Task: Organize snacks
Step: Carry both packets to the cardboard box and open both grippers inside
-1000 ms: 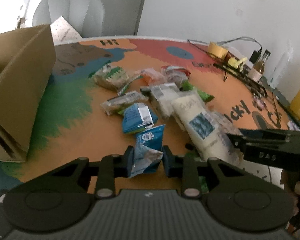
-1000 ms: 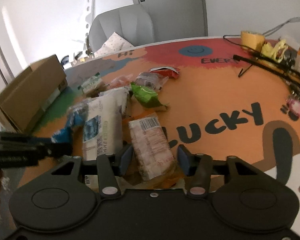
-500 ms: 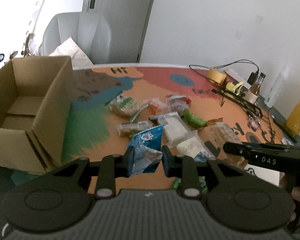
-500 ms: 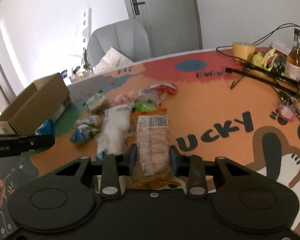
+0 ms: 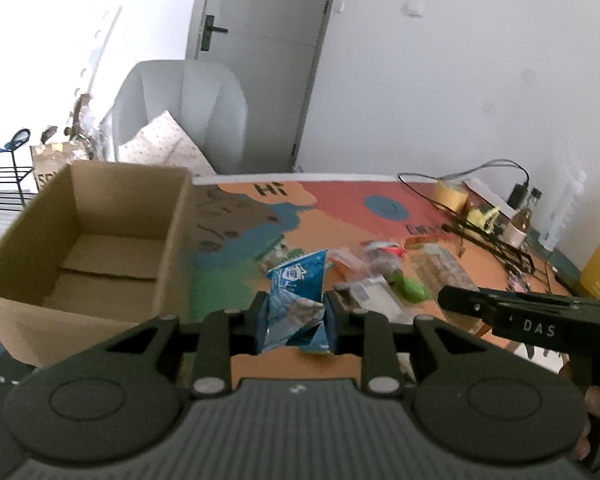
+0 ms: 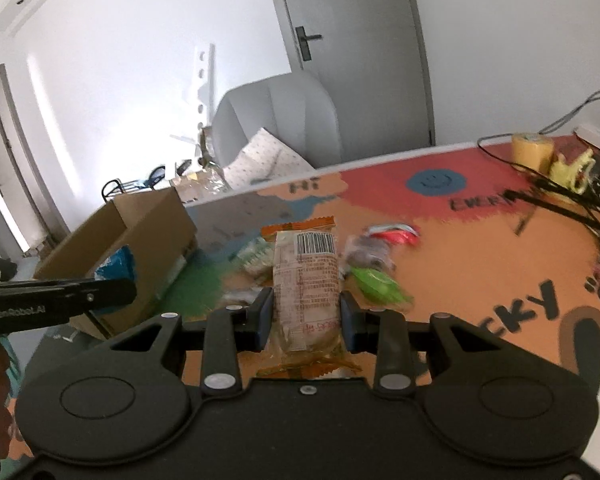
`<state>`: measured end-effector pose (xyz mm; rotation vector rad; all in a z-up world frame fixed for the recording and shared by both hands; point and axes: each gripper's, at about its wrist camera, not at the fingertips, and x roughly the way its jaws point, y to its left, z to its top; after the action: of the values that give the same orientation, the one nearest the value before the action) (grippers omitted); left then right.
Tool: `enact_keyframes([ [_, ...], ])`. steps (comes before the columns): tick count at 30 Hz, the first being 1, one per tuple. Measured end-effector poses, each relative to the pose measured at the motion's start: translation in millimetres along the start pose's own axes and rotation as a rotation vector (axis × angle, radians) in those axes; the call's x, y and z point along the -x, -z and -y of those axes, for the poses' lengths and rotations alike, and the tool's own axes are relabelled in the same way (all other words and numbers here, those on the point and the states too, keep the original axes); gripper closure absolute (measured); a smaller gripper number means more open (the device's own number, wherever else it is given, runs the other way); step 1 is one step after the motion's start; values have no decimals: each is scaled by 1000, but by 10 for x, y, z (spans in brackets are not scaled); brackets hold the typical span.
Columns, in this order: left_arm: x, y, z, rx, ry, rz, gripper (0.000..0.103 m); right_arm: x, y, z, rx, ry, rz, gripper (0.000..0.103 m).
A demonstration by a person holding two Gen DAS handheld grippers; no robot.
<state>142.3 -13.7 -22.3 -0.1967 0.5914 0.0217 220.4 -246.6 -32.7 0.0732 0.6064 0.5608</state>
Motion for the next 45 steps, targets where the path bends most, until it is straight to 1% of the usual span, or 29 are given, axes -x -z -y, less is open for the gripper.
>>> enact_keyframes([
  [6,157,-98,-178,16,-22,40,76,-72,-75,-216,9,-35,13,71],
  [14,233,-163,-507,47,-69,56,76,-190,-164,-532,45,-81,15,71],
  [16,231,-179,-606,59,-79,53,76,-233,-180,-600,47,-84,24,70],
  [19,221,-199,-752,57,-101,47,76,-302,-185,-671,17,-92,25,71],
  [25,178,-230,-1021,60,-140,30,75,-397,-211,-846,16,-109,42,71],
  [30,122,-243,-1189,74,-154,16,75,-473,-226,-947,17,-117,43,70],
  [35,92,-258,-1317,114,-168,9,75,-550,-244,-1070,36,-135,27,70],
  [36,103,-261,-1335,123,-177,12,72,-558,-252,-1108,40,-140,27,70],
  [38,125,-270,-1369,138,-186,8,72,-583,-272,-1177,49,-154,24,70],
  [40,173,-267,-1381,147,-187,15,69,-622,-291,-1245,58,-171,16,70],
  [42,222,-260,-1379,159,-186,20,60,-669,-315,-1313,68,-188,8,70],
  [45,309,-227,-1389,179,-172,35,50,-750,-347,-1419,85,-212,-8,70],
])
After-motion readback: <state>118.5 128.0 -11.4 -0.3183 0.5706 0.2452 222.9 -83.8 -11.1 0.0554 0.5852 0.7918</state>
